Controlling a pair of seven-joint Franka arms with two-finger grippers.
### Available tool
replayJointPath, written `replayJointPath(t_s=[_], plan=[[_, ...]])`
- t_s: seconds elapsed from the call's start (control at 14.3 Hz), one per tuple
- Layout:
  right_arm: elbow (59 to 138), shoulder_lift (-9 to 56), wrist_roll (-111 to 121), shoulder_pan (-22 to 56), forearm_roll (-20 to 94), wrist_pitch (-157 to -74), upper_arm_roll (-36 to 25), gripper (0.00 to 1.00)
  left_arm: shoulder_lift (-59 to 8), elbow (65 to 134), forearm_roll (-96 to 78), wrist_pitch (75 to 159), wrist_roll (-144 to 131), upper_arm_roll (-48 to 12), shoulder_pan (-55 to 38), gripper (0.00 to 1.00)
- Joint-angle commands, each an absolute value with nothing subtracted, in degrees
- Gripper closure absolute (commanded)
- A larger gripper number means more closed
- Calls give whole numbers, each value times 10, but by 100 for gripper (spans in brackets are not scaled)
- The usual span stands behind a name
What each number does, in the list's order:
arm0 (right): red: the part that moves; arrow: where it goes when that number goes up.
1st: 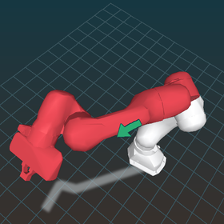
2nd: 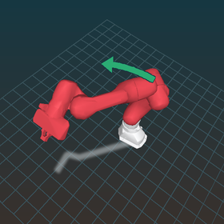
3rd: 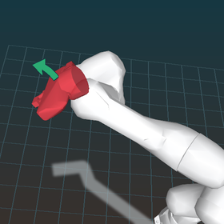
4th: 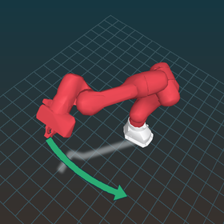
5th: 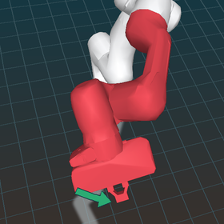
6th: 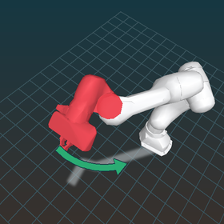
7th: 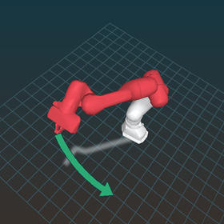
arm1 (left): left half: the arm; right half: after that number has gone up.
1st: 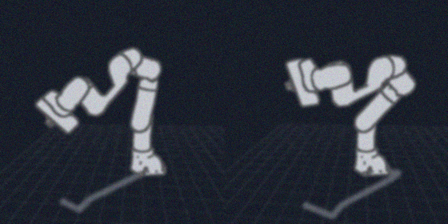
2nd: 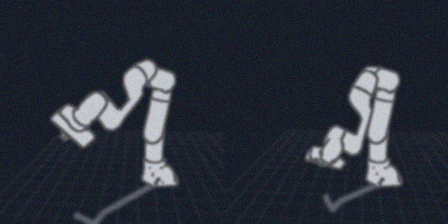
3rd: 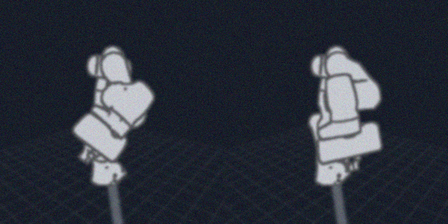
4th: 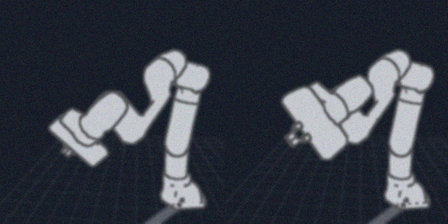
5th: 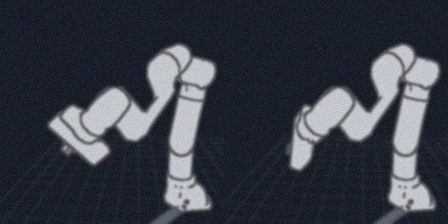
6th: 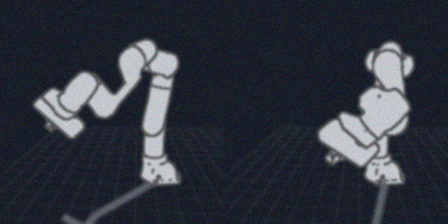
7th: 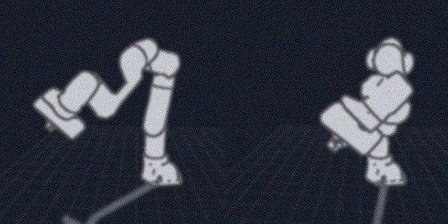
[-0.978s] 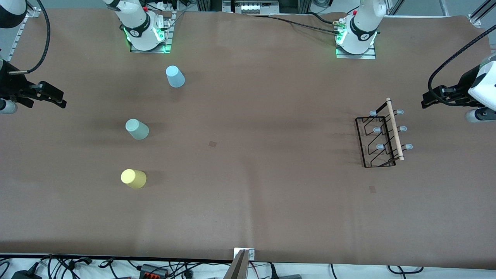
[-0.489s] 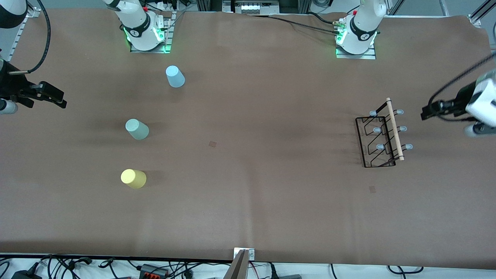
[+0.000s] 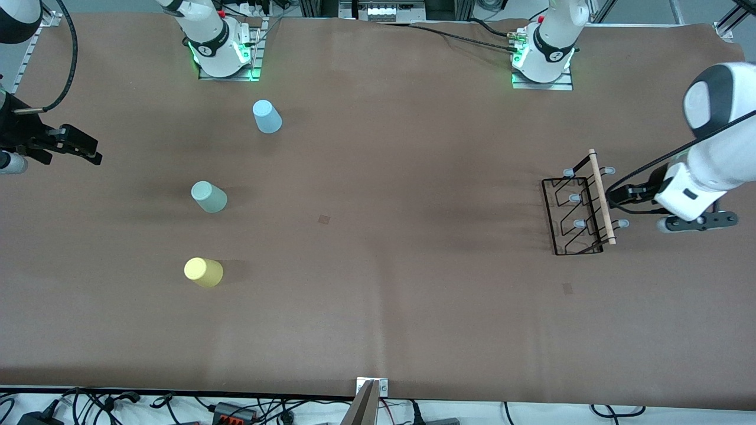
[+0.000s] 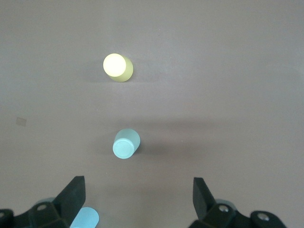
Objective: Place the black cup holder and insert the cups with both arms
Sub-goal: 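Reach the left gripper down and grasp the rack's wooden dowel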
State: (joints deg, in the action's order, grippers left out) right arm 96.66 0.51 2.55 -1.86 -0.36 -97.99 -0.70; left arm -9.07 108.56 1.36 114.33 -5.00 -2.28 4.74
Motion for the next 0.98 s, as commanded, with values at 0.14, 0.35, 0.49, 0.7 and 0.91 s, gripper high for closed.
replayJointPath(t_s=[0.14,0.35,0.49,0.7,0.91], plan=[[974,1,28,-20,-5,-984,-4,0,-66,1193,13,1249,-54,-26,55,0],[974,2,28,-20,-5,-983,-4,0,-68,1215,13,1273,-53,-26,55,0],[974,1,28,-20,-6,-983,-4,0,-69,1231,14,1295,-50,-25,55,0],[975,2,28,-19,-5,-984,-4,0,-70,1239,14,1298,-47,-26,62,27],[975,2,28,-19,-6,-984,-4,0,-71,1240,14,1297,-47,-26,68,46]])
